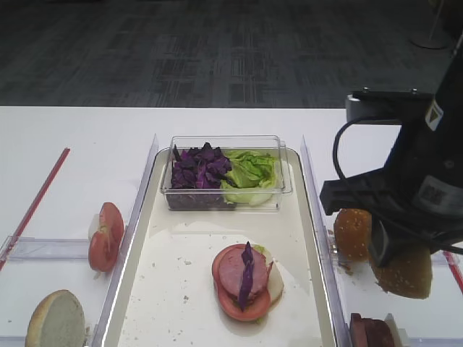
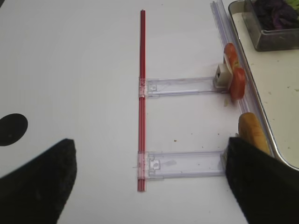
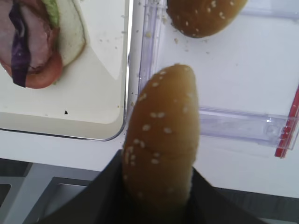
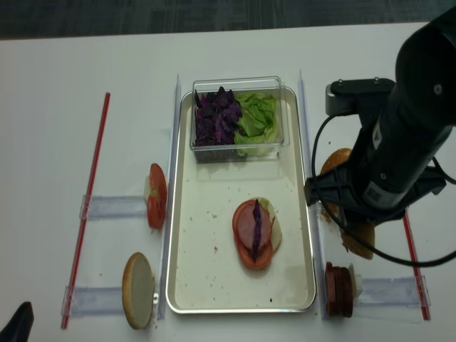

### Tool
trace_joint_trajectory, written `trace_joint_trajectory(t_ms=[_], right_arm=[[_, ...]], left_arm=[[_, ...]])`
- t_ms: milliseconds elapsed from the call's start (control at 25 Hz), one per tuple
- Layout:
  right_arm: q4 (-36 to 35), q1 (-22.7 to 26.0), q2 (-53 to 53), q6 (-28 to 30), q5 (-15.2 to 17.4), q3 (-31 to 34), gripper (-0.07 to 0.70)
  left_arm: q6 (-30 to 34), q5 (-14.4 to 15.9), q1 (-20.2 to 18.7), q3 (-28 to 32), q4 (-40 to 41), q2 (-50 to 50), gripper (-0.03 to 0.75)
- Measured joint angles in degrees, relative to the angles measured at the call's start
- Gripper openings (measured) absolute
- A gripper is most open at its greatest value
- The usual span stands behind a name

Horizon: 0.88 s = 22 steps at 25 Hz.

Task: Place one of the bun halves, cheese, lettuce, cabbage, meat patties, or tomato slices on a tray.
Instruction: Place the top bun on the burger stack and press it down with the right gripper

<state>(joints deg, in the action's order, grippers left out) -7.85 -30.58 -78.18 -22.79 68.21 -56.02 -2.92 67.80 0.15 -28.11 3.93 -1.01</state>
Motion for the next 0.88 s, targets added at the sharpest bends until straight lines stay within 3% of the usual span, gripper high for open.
trace_joint_trajectory(t_ms=[640,880], right_arm=[[0.1,0.0,1.2,1.0,-3.1,0.6,0.249],[-1.9,0.0,1.2,2.2,-6.0,0.6,0.249]], left_arm=[[0.0,0.0,0.0,0.0,0.0,0.0,0.597],[0.0,0.0,0.0,0.0,0.0,0.0,0.598]])
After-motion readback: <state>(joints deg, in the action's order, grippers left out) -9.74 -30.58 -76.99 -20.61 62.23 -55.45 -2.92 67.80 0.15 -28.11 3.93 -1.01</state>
